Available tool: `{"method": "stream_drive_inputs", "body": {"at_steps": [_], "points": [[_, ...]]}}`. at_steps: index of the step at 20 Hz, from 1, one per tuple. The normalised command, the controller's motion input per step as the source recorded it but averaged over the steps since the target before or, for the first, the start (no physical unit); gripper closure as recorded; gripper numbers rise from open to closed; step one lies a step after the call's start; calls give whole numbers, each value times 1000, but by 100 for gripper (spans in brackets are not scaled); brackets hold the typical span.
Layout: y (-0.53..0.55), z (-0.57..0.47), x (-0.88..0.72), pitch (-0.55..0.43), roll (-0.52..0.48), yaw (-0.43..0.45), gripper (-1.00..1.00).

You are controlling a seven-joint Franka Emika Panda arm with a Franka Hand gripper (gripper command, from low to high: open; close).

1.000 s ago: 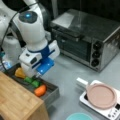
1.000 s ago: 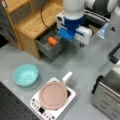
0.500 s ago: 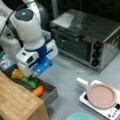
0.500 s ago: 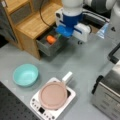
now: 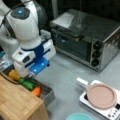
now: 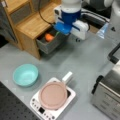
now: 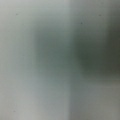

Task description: Open the drawer. Pick up the carrot. Put the carrots in the drawer.

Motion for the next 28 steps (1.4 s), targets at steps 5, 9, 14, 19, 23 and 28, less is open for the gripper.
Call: {"method": "stream_drive_inputs", "body": {"at_steps": [5,9,14,19,23,28], "points": [[-327,162,151,136,-48,159,-100],[-290,152,215,148,-56,172,-100],[-195,120,246,157,-55,169,-100],[-87,108,248,158,-52,154,-100],[-46,129,222,166,-51,129,-100],[-68,129,196,188,-67,102,-100]]}}
